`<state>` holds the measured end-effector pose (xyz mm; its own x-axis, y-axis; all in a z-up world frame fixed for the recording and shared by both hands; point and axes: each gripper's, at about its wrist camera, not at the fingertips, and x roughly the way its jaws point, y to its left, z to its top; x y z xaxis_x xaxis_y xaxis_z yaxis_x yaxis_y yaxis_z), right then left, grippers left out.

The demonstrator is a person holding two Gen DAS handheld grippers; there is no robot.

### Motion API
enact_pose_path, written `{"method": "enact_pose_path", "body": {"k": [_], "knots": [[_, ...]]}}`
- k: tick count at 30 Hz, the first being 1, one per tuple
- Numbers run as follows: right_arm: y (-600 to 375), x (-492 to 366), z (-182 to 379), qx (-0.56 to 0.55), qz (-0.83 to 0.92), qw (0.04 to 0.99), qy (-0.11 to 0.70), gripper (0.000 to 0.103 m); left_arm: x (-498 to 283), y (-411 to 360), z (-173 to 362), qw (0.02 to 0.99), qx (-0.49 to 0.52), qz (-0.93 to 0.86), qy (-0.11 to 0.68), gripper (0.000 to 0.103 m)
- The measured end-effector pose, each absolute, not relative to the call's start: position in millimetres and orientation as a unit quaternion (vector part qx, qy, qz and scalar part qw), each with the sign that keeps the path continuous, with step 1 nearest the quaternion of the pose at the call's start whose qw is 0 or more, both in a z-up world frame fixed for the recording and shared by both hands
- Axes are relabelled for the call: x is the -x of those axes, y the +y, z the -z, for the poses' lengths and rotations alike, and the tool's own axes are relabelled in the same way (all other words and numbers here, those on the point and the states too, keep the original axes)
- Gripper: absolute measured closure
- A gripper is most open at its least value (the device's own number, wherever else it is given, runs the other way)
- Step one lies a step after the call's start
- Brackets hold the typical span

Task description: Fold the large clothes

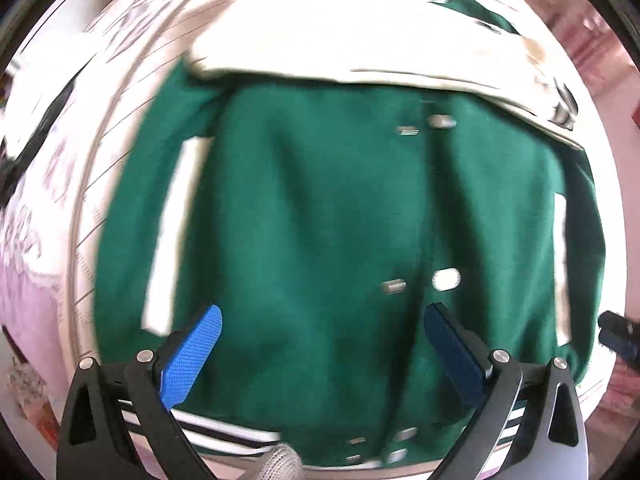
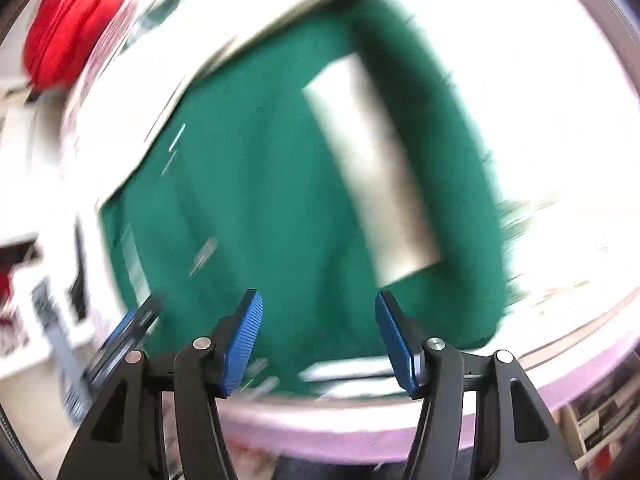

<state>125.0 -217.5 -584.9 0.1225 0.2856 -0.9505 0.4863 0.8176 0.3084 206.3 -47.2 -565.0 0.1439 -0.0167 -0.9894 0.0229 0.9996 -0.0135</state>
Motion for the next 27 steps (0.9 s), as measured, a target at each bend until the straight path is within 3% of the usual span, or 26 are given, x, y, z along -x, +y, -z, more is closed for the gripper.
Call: {"method": "enact_pose_path", "body": {"k": [3, 4, 5, 6, 13, 15, 17, 19, 27], "knots": [[-268.4, -133.9, 601.6, -0.250, 0.139, 0.704, 0.650, 0.041, -209.3, -85.5, 584.5, 0.753, -0.035, 0.009, 0.657, 0.000], [-276.7, -130.7, 612.8, -0.247, 0.145, 0.701, 0.654, 0.048, -208.7, -93.9, 594.5, 0.745, -0.049, 0.002, 0.665, 0.000], [-283.5, -125.1, 636.9, -0.264, 0.139, 0.678, 0.671, 0.075, -205.9, -101.2, 597.3, 0.742, -0.053, -0.001, 0.668, 0.000], [-283.8, -118.3, 655.5, -0.297, 0.121, 0.651, 0.688, 0.081, -203.4, -103.2, 600.9, 0.739, -0.059, -0.004, 0.671, 0.000], [-251.5, -93.3, 658.4, -0.303, -0.001, 0.580, 0.756, 0.080, -198.2, -121.9, 587.1, 0.726, -0.081, -0.039, 0.682, 0.000], [-266.6, -102.1, 639.0, -0.296, -0.003, 0.600, 0.743, 0.079, -200.9, -121.0, 573.9, 0.733, -0.077, -0.046, 0.674, 0.000], [-284.0, -115.9, 622.0, -0.283, 0.003, 0.632, 0.722, 0.054, -216.5, -135.6, 572.5, 0.742, -0.074, -0.059, 0.664, 0.000], [-303.4, -143.4, 610.7, -0.272, 0.013, 0.666, 0.695, 0.044, -237.9, -148.7, 577.6, 0.748, -0.076, -0.074, 0.656, 0.000], [-318.5, -257.0, 645.2, -0.233, -0.011, 0.684, 0.692, 0.045, -290.6, -159.5, 604.1, 0.744, -0.099, -0.114, 0.650, 0.000]]}}
